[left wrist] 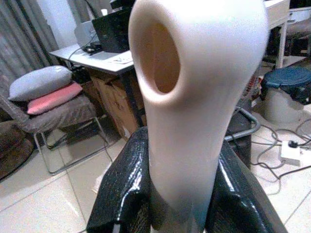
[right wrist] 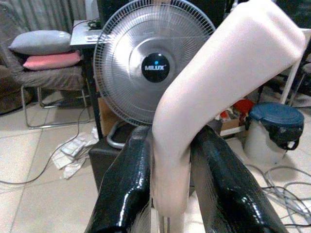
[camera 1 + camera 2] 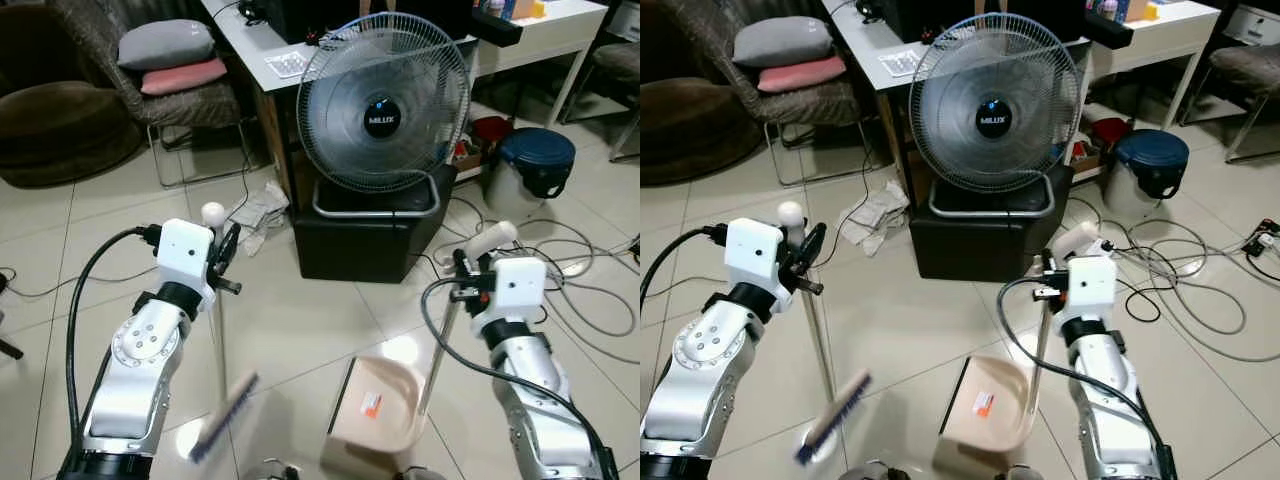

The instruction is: Sweep floor

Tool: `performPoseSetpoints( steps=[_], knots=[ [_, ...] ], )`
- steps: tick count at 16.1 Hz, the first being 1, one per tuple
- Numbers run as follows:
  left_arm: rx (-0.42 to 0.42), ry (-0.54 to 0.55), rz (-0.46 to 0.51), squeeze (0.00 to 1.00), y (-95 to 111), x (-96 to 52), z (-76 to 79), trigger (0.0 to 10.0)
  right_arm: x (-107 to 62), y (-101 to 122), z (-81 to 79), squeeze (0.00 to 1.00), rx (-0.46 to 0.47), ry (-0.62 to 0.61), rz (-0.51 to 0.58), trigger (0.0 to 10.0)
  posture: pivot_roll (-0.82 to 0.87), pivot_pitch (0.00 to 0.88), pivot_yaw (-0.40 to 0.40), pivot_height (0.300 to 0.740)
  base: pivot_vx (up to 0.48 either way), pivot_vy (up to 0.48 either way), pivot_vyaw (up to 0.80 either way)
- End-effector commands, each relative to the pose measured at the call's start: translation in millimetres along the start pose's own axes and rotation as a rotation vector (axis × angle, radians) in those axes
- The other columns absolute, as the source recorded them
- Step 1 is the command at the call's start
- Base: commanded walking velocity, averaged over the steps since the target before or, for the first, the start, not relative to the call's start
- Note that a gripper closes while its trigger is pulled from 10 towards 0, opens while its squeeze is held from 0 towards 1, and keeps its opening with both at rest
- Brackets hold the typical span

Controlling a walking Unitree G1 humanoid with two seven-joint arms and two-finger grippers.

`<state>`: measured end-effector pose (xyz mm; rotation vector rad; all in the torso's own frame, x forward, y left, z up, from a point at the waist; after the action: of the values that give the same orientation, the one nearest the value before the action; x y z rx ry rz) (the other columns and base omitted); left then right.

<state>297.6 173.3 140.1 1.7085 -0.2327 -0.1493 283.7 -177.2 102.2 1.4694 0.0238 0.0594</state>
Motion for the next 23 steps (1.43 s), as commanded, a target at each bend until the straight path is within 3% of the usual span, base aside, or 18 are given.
performPoseSetpoints(
  steps=[1,5,23],
  knots=[
    [0.012,-0.004,0.008,0.00,3.1,-0.3,-0.5,10.0,0.9,14.3,-5.5,0.00,0.017,0.001,0.046,10.0,-0.09,0.000,0.096,0.740,0.000,0.000,0.00],
    [0.016,-0.023,0.036,0.00,5.5,-1.2,1.5,10.0,-1.1,22.0,-12.7,0.00,0.029,-0.011,0.040,10.0,-0.11,0.000,0.083,0.740,0.000,-0.065,0.00],
    [0.036,0.014,0.034,0.00,4.6,-7.3,-1.9,10.0,-0.3,31.4,-18.9,0.00,0.040,0.034,0.007,10.0,-0.12,0.000,0.047,0.740,0.000,-0.325,0.00]
  ],
)
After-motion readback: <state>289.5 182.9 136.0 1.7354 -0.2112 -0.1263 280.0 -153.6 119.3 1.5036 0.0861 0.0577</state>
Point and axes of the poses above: a point about 5 cm out from each wrist's last joint towards the gripper, its own x axis pointing out of the wrist towards the gripper, its own y axis along the axis of the wrist's last joint, z = x × y, the point moved 2 cm from there along x, pointing out of the wrist towards the gripper, and after that the axes turned 3 degrees about -x, right-handed, at the moved point
